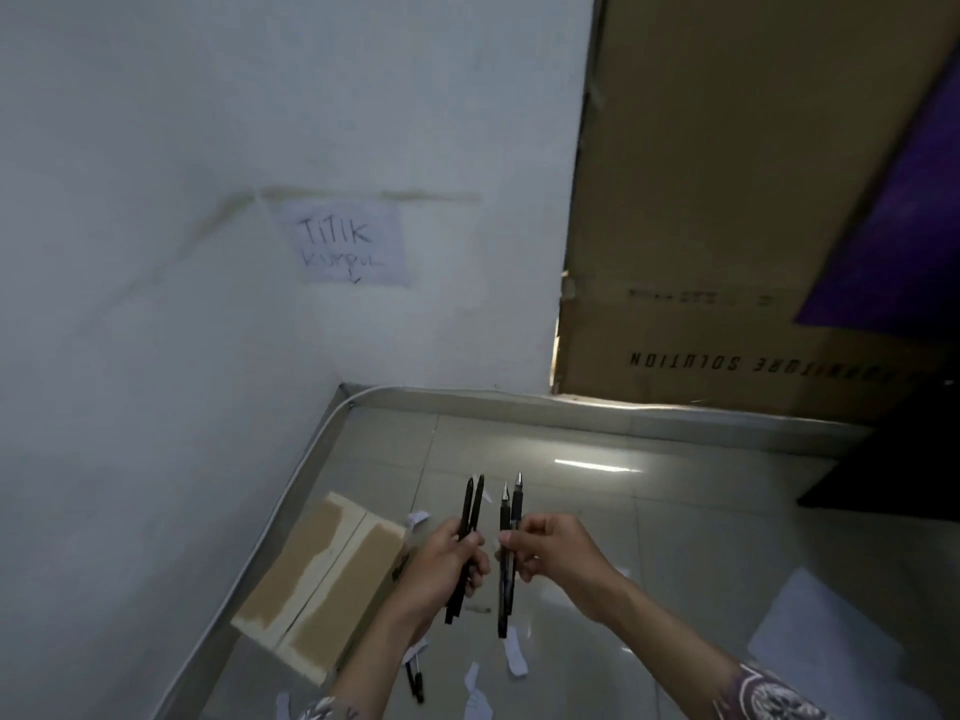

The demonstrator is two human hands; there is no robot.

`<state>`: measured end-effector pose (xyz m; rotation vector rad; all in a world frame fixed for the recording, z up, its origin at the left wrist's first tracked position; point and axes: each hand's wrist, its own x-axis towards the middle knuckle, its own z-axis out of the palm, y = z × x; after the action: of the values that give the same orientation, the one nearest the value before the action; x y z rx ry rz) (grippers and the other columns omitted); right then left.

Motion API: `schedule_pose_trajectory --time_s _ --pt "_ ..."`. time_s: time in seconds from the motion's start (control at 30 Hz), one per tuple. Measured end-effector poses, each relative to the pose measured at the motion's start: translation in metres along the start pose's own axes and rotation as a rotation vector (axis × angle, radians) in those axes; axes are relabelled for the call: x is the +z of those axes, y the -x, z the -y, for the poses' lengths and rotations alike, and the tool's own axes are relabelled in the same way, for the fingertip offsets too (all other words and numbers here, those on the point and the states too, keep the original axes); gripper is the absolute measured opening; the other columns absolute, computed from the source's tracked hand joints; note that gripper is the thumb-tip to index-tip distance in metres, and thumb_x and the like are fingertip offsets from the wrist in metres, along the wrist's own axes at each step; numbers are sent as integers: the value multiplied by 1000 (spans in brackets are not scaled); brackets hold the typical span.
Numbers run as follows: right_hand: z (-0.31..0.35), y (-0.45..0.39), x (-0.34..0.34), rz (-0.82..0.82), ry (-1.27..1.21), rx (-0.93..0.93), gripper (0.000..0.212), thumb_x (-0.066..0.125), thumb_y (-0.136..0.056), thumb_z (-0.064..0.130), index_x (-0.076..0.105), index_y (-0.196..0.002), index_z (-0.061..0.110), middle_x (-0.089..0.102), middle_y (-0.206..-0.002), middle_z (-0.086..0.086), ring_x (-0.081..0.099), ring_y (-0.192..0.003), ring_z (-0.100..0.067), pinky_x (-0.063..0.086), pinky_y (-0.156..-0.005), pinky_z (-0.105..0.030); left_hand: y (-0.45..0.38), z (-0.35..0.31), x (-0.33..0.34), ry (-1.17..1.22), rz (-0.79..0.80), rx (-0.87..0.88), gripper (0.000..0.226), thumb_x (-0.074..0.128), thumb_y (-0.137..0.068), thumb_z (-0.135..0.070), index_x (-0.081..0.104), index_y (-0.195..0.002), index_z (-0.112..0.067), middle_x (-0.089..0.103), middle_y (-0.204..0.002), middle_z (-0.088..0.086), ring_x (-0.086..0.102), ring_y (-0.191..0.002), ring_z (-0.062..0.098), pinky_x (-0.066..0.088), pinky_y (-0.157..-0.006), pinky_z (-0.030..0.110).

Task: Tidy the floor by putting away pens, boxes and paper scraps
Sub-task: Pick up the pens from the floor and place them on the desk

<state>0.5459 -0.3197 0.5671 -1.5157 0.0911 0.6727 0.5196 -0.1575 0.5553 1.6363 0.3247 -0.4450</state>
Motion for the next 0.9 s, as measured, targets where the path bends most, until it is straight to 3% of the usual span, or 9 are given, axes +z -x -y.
schedule_pose_trajectory --time_s 0.13,0.27,0.33,0.43,0.57,0.73,0.9 --pt "70 62 -27 -89 -30 -60 13 65 -83 6 60 -73 0 56 -72 -20 50 -52 -16 46 -51 -22 37 -78 27 -121 73 52 11 41 -98 -14 52 -95 -15 70 -69 -6 62 -67 11 42 -56 21" --pt "120 106 -50 -193 -41 -157 15 65 -82 3 61 -68 5 58 -76 -22 51 -48 -12 46 -51 -24 63 -138 51 -157 126 121 11 42 -98 -16 52 -95 -20 70 -84 -8 63 -91 13 45 -72 16" --pt "140 129 -61 -249 -58 -194 16 65 -82 2 60 -67 7 60 -75 -21 51 -47 -11 46 -51 -23 76 -164 63 -156 132 148 15 42 -98 -15 50 -90 -25 68 -87 -7 60 -90 9 44 -73 10" --pt "162 162 -78 -328 -87 -235 16 66 -81 3 60 -67 8 64 -72 -12 52 -50 -11 46 -52 -23 87 -190 79 -184 116 205 16 46 -96 -14 60 -89 -17 65 -91 -1 55 -89 13 43 -76 20" --pt "177 195 -100 -449 -105 -280 15 65 -80 -1 60 -67 5 63 -72 -15 52 -52 -15 47 -50 -21 93 -217 96 -202 144 251 15 53 -92 -12 63 -81 -15 59 -84 3 51 -78 12 38 -65 20" --pt "184 229 -135 -587 -193 -294 6 64 -80 -3 60 -76 -2 62 -74 -17 59 -59 -22 54 -51 -20 90 -245 116 -204 223 321 8 61 -87 -10 67 -83 -7 50 -75 9 49 -71 16 43 -64 17" --pt "195 262 -187 -731 -254 -314 7 67 -79 -3 61 -75 -3 61 -69 -14 62 -58 -20 56 -53 -21 87 -286 155 -222 293 400 9 64 -85 -8 68 -77 -7 58 -68 4 56 -66 15 50 -60 17"
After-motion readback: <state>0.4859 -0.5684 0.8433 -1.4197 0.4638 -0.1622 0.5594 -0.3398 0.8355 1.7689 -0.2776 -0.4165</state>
